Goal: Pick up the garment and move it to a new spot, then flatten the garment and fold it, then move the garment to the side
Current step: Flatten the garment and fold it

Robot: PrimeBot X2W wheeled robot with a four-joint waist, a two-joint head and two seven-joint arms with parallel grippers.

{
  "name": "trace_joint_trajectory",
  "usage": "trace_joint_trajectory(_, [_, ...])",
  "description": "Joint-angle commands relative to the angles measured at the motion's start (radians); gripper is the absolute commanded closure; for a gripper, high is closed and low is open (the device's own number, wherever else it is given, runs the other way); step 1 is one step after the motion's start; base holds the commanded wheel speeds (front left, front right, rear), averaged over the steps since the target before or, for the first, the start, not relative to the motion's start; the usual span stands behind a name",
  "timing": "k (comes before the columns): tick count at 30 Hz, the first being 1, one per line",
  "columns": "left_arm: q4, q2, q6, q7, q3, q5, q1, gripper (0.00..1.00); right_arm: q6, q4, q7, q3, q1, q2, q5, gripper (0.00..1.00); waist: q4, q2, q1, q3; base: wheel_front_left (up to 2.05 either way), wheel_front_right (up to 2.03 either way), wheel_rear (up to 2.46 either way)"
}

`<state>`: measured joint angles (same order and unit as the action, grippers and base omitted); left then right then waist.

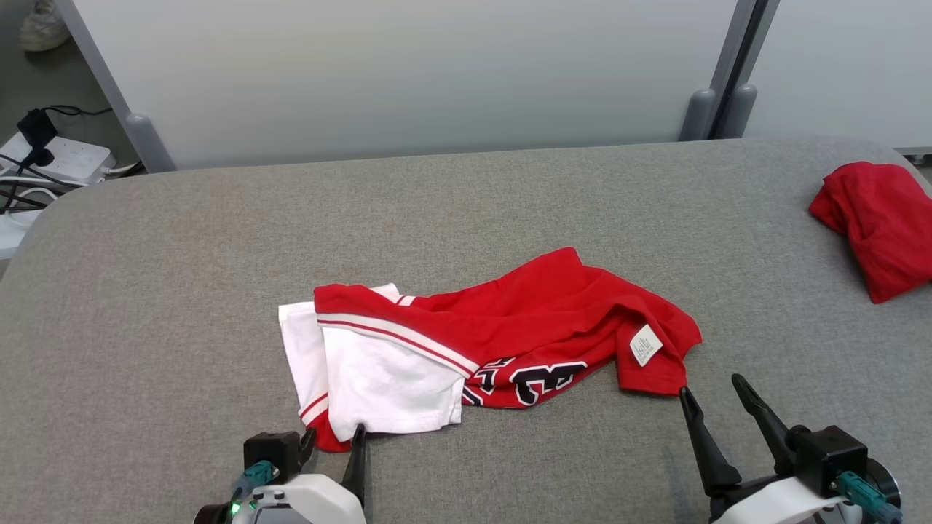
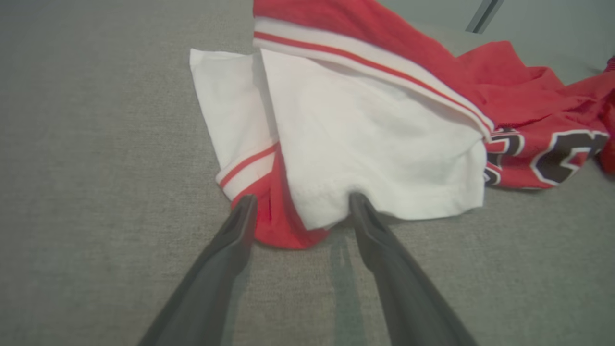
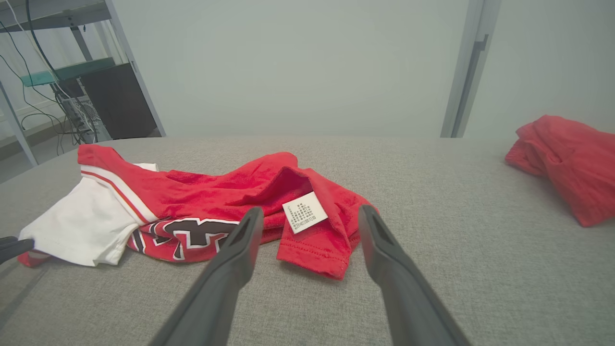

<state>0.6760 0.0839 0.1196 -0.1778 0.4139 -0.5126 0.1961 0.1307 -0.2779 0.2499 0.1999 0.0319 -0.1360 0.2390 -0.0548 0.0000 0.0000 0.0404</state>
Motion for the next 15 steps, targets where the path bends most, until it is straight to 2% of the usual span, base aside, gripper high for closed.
trace_joint_trajectory(1, [-0.012,0.01,-0.007,-0.014,-0.025,-0.012,0.05,0.55,0.0,0.025,0.012,0.015,0.034,-0.018,0.001,0.0,0.001,0.0,0.0,0.0,0.0,0.0,0.0])
trace_joint_trajectory(2, [-0.006,0.008,-0.012,-0.014,-0.025,-0.016,0.054,0.71,0.0,0.025,0.012,0.014,0.034,-0.019,0.001,0.0,0.001,0.0,0.0,0.0,0.0,0.0,0.0])
trace_joint_trajectory(3, [0.002,0.007,-0.018,-0.012,-0.021,-0.017,0.058,1.0,0.0,0.025,0.012,0.012,0.035,-0.019,0.0,0.0,0.002,0.0,0.0,0.0,0.0,0.0,0.0])
trace_joint_trajectory(8, [0.023,0.001,-0.038,-0.011,-0.013,-0.03,0.07,1.0,0.0,0.027,0.012,0.007,0.039,-0.019,-0.002,0.0,0.005,0.0,0.0,-0.001,0.0,0.0,0.0])
trace_joint_trajectory(15, [-0.001,0.016,-0.033,-0.025,-0.013,-0.027,0.072,1.0,0.0,-0.007,0.012,-0.019,0.031,-0.018,-0.005,0.0,0.01,0.0,0.0,-0.004,0.0,0.0,0.0])
